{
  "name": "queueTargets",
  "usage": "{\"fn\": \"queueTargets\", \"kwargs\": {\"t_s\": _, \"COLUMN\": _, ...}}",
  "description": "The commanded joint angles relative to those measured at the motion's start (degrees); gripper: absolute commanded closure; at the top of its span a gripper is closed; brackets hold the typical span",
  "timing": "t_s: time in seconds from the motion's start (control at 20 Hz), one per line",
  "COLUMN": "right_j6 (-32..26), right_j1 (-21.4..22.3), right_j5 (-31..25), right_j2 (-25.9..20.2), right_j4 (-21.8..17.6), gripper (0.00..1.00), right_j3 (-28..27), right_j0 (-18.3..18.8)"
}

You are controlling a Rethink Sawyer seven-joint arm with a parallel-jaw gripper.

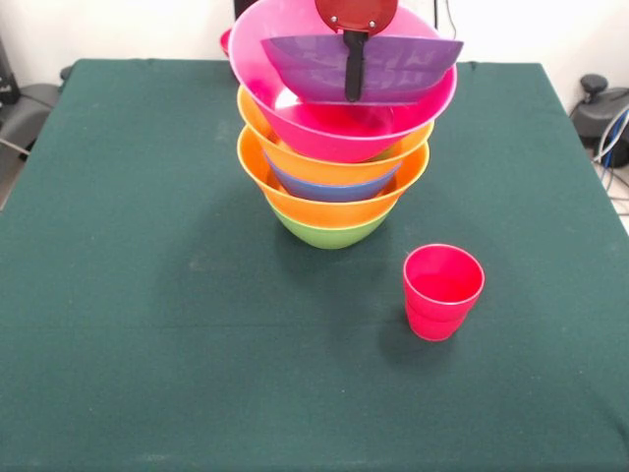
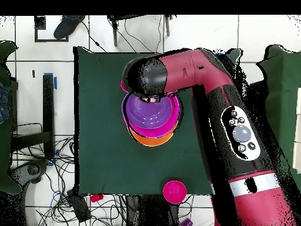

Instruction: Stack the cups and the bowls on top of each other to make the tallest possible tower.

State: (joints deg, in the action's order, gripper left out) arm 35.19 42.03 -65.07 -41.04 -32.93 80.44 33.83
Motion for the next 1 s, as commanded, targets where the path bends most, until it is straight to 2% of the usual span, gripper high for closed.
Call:
{"fn": "queueTargets", "kwargs": {"t_s": 0.05, "right_j6": -17.4, "right_j1": -2.1, "right_j5": -6.6, "right_j2": -1.9, "right_j4": -3.5, "gripper": 1.00, "right_j3": 2.4, "right_j0": 0.5}}
{"fn": "queueTargets", "kwargs": {"t_s": 1.0, "right_j6": -17.5, "right_j1": -2.2, "right_j5": -5.8, "right_j2": -4.7, "right_j4": -3.8, "gripper": 1.00, "right_j3": 3.1, "right_j0": 1.5}}
